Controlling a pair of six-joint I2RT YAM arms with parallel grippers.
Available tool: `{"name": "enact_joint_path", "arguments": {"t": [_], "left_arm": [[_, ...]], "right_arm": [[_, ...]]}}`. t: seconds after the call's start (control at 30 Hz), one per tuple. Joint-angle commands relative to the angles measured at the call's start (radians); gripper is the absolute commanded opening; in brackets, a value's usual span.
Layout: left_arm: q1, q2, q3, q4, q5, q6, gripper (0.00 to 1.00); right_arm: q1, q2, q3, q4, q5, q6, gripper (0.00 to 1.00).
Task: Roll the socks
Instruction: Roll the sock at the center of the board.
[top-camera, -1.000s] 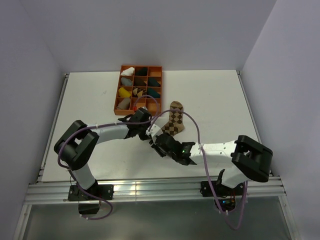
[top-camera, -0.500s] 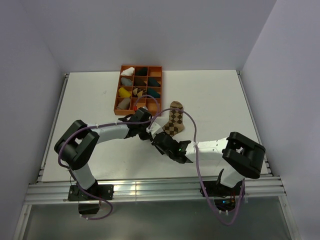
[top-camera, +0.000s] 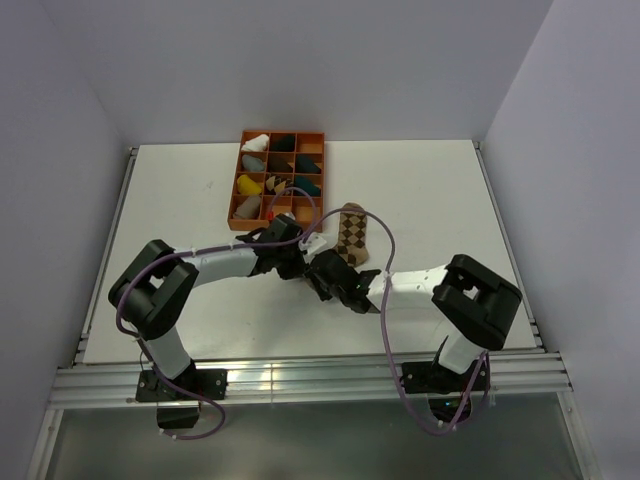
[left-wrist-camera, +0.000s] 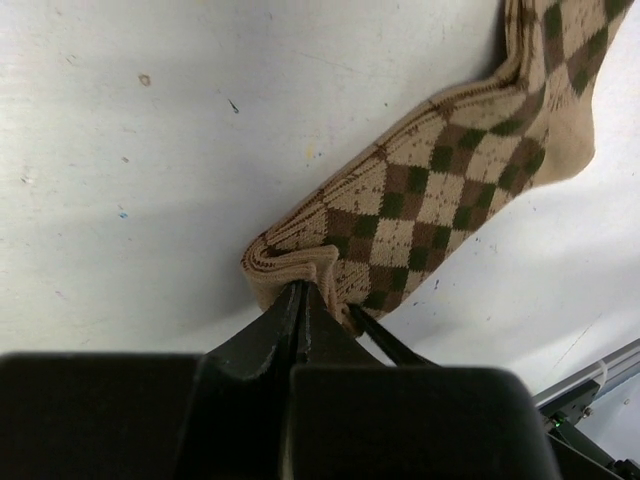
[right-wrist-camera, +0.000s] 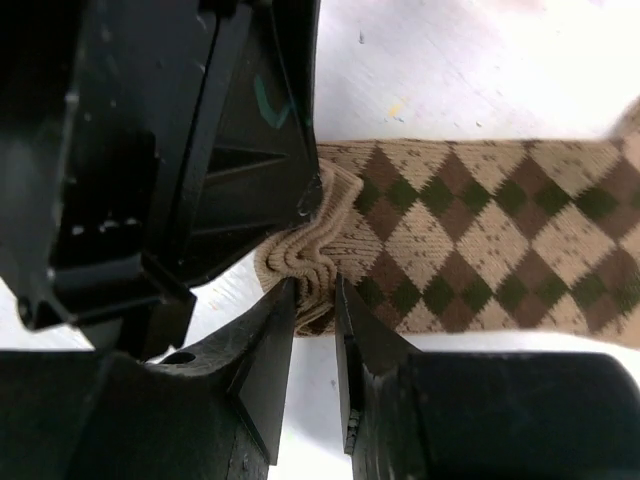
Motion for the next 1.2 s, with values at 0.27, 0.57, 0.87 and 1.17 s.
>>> {"name": "enact_joint_path", "arguments": {"t": [0.27,0.57,0.87,1.17], "left_arm": [[-0.004,-0.063,-0.039,-0.028,-0.047,0.001,0.11],[0.0,-0.249,-0.191,0.099,-0.098,-0.177,0.36],[0.0,-0.313,-0.351,0.307,-0.119,-0.283,0.42],[0.0,-0.2,-0.334,0.409,-0.102,-0.257,0.38]], "right_arm": [[-0.135,0.084,0.045,-0.153,-0.239,0.184,0.09],[-0.244,0.107,0.02,-0.163,-0.464,0.281,0.0],[-0.367,0.142,-0.075,-0.039,-0.684,0.355,0.0],[-0.436,0.189,-0.107,0.054,-0.83,0.41,0.0]]}}
